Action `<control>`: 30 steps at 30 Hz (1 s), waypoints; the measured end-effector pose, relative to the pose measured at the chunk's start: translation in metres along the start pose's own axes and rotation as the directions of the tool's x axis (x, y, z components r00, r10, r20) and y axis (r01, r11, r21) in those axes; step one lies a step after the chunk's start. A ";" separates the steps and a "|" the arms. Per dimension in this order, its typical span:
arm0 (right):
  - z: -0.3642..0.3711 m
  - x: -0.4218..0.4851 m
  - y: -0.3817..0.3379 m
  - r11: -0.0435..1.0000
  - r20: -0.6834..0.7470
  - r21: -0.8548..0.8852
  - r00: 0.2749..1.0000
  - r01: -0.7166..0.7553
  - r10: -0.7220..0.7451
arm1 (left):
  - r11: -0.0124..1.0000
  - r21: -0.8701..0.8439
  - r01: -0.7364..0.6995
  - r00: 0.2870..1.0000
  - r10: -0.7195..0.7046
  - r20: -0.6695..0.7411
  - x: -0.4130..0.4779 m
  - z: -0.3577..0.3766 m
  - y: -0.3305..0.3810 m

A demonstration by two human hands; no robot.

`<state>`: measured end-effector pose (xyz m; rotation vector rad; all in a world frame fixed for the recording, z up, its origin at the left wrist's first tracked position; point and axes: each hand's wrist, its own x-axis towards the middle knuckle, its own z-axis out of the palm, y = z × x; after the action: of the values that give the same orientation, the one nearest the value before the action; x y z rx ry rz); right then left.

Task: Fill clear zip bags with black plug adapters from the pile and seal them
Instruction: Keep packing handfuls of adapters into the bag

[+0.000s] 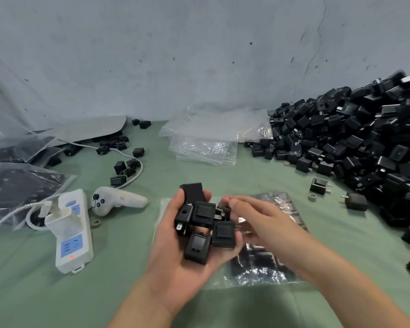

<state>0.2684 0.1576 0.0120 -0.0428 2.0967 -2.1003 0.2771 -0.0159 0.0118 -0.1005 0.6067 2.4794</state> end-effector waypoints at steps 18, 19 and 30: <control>-0.010 -0.007 -0.001 0.854 0.163 0.486 0.979 -0.186 0.121 | 0.993 0.081 0.089 0.991 -0.096 0.093 -0.013 0.000 -0.005; -0.011 -0.009 -0.003 0.859 0.145 0.486 0.984 -0.161 0.103 | 0.993 0.081 0.086 0.992 -0.093 0.091 -0.013 0.001 -0.004; -0.081 0.002 -0.001 0.990 -0.698 0.031 0.712 0.140 -0.079 | 0.999 0.035 0.011 0.999 -0.012 0.030 -0.012 -0.005 0.010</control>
<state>0.2551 0.2375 0.0119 0.7862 2.4106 -2.5492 0.2813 -0.0315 0.0141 -0.0523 0.6348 2.4537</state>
